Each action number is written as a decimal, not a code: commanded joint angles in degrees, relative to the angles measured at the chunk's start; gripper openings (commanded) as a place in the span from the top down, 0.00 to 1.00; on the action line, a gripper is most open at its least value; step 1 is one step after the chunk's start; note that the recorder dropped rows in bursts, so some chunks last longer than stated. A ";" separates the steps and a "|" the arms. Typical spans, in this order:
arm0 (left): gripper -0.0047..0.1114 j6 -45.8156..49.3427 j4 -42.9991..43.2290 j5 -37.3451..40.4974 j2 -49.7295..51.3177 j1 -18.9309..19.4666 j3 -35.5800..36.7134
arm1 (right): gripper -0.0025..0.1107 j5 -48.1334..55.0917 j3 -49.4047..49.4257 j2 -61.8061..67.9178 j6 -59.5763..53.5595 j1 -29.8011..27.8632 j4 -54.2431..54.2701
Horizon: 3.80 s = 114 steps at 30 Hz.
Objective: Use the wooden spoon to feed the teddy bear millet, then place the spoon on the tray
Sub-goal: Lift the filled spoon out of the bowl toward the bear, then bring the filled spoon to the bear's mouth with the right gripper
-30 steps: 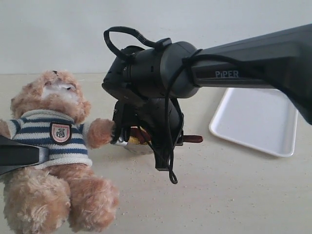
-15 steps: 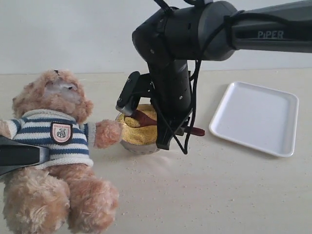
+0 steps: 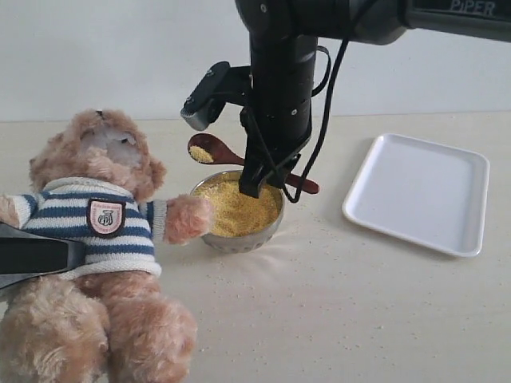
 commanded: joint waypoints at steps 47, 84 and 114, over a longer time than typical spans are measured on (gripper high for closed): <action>0.92 6.88 -6.75 5.38 6.25 0.13 1.61 | 0.98 0.35 -0.30 -7.77 -2.16 5.72 15.79; 0.92 8.33 -7.78 5.38 6.25 0.13 1.61 | 0.98 0.35 3.89 -1.82 17.99 28.13 -49.86; 0.92 8.93 -8.50 5.38 6.25 0.13 1.61 | 0.98 0.35 4.45 -5.46 22.91 27.62 -46.30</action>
